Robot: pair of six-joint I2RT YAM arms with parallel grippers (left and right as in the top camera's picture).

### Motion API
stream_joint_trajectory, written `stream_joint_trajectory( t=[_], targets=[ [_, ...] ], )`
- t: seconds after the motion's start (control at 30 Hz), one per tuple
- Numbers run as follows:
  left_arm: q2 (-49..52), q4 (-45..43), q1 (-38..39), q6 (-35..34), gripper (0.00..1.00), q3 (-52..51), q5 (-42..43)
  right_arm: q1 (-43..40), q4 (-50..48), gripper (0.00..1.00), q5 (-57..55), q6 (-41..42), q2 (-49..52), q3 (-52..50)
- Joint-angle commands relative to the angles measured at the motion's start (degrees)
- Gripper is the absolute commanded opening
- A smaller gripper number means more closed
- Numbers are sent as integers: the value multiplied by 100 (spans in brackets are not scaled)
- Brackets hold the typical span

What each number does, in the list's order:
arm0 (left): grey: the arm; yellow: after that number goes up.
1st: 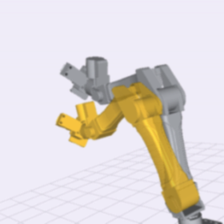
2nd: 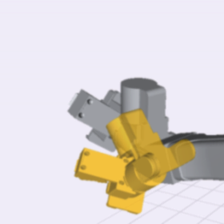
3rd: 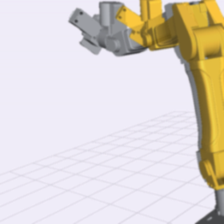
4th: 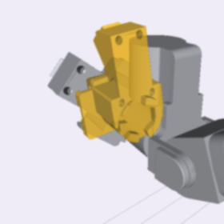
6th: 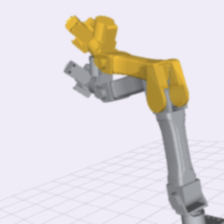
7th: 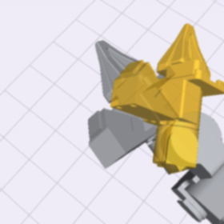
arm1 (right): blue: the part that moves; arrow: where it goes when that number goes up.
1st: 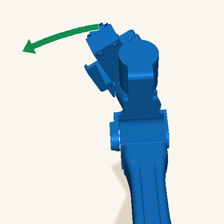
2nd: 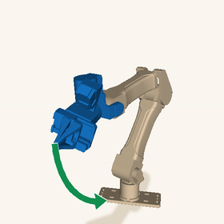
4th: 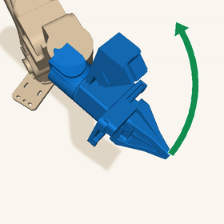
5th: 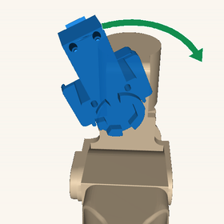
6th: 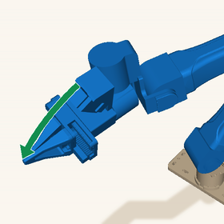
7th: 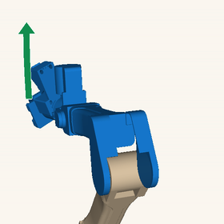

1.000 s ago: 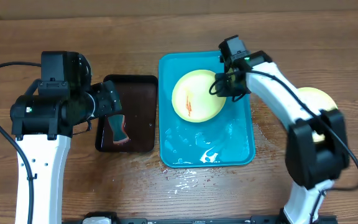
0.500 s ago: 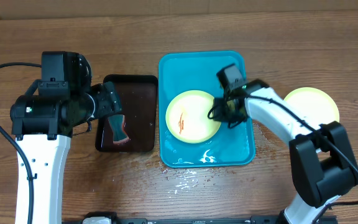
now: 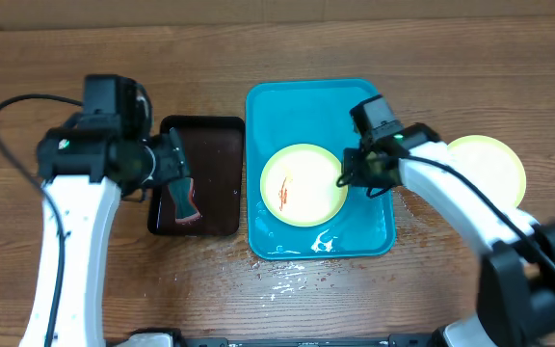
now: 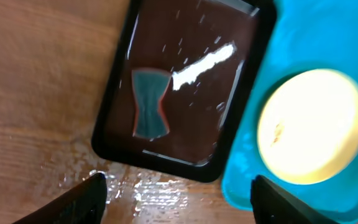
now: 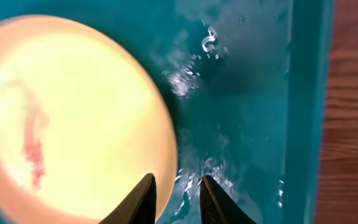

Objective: Clean dirty plates on tray and stack at the side
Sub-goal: 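Grasp the sponge on the black tray with the left gripper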

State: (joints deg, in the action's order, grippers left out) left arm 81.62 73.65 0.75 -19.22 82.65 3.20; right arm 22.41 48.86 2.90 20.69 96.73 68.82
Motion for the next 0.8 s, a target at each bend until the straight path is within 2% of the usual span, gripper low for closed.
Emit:
stream_joint_trajectory(
  t=[0.0, 0.1, 0.23, 0.47, 0.53, 0.67, 0.7, 0.77],
  targets=[
    [448, -98, 7, 109, 73, -428, -83, -37, 101, 29, -48, -319, -479, 184],
    [763, -308, 7, 103, 73, -726, -109, -37, 192, 33, -24, -317, -538, 184],
    [1222, -697, 7, -210, 73, -1038, -621, -26, 358, 33, -24, -315, -533, 175],
    [2245, -1453, 7, -420, 70, -1394, -1010, -26, 461, 32, -24, -313, -533, 170],
    [2682, -1624, 4, -415, 61, -1392, -999, -26, 468, 32, -22, -313, -533, 170],
    [3005, -1847, 4, -415, 50, -1392, -848, -26, 463, 31, -22, -293, -533, 170],
    [3034, -1902, 4, -413, 41, -1392, -798, -26, 463, 32, -22, -293, -533, 170],
    [3032, -1947, 4, -413, 11, -1390, -654, -26, 463, 31, -22, -293, -533, 170]
  ],
)
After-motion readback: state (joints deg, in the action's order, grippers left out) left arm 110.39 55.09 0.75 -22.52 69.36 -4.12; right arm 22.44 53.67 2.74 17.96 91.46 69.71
